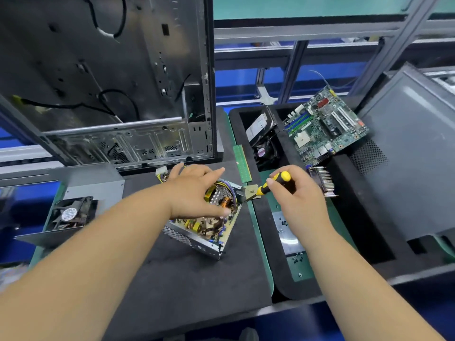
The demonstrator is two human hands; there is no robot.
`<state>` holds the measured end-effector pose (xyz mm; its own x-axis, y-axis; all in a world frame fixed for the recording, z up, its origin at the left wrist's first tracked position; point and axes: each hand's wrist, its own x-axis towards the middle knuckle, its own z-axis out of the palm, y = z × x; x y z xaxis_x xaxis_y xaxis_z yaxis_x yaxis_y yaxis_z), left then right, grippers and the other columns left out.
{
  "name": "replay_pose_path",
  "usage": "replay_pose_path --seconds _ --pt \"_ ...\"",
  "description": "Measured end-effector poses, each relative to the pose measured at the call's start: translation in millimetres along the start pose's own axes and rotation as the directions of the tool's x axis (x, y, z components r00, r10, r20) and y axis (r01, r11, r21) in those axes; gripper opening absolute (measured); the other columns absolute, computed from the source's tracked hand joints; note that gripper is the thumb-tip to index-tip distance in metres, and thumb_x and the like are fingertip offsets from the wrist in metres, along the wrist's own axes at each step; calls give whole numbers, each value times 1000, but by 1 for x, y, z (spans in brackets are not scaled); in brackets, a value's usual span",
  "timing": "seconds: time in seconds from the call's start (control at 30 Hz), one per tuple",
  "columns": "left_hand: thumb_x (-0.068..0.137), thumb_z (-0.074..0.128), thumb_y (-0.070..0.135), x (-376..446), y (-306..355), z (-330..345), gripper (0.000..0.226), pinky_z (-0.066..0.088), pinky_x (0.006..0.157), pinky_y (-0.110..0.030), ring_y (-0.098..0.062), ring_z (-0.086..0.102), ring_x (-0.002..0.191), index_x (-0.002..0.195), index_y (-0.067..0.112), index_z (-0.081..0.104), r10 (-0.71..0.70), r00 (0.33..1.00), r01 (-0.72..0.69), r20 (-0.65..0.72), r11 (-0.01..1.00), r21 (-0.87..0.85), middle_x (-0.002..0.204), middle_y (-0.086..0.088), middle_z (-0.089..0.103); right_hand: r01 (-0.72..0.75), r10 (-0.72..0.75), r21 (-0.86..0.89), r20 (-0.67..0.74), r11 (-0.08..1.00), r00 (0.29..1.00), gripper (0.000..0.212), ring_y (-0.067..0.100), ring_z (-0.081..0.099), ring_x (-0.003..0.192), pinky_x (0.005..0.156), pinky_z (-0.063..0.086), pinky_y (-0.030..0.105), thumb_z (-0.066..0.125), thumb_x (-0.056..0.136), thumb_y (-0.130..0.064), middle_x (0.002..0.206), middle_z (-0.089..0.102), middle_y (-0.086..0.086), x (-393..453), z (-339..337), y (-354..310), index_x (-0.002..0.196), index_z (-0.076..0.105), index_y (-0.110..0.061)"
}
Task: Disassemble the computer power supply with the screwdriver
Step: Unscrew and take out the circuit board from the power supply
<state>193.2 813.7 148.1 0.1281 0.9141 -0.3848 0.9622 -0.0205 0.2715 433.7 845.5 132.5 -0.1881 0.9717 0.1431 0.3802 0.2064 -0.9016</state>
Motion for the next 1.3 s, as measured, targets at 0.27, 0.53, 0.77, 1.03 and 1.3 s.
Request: replay_pose_path --seconds 0.27,0.53,0.77,1.03,1.3 --pt "80 66 42 14 41 58 83 3 121 -39 -19 6 150 152 23 28 -163 882 119 -442 985 -127 156 4 25 217 -176 -240 183 946 967 7 8 51 84 71 43 26 62 93 -27 86 58 -11 9 3 13 90 57 -25" --pt "78 66 41 18 42 73 78 3 122 -37 -22 7 149 147 19 34 -158 831 134 -533 988 -84 150 2 31 317 -247 -237 282 918 927 10 11 51 83 72 45 31 60 94 -29 88 57 -9 18 2 19 90 55 -22" --pt "83 64 56 21 43 72 70 13 121 -39 -19 16 148 141 23 41 -174 806 175 -565 983 -53 143 8 40 336 -253 -233 325 913 911 10 11 50 85 71 42 20 59 95 -29 90 55 -10 22 1 19 92 54 -22" --pt "87 64 46 20 45 69 63 12 121 -38 -20 18 147 140 22 41 -162 804 166 -572 985 -45 140 5 41 353 -259 -242 346 904 902 9 10 49 86 73 42 25 60 95 -28 92 56 -10 21 -3 17 93 55 -21" --pt "85 67 45 20 43 70 63 14 121 -38 -22 21 147 138 21 43 -157 803 159 -575 986 -47 139 4 44 337 -233 -259 361 905 903 10 12 50 86 75 45 30 60 96 -27 94 56 -8 21 -3 11 94 55 -19"
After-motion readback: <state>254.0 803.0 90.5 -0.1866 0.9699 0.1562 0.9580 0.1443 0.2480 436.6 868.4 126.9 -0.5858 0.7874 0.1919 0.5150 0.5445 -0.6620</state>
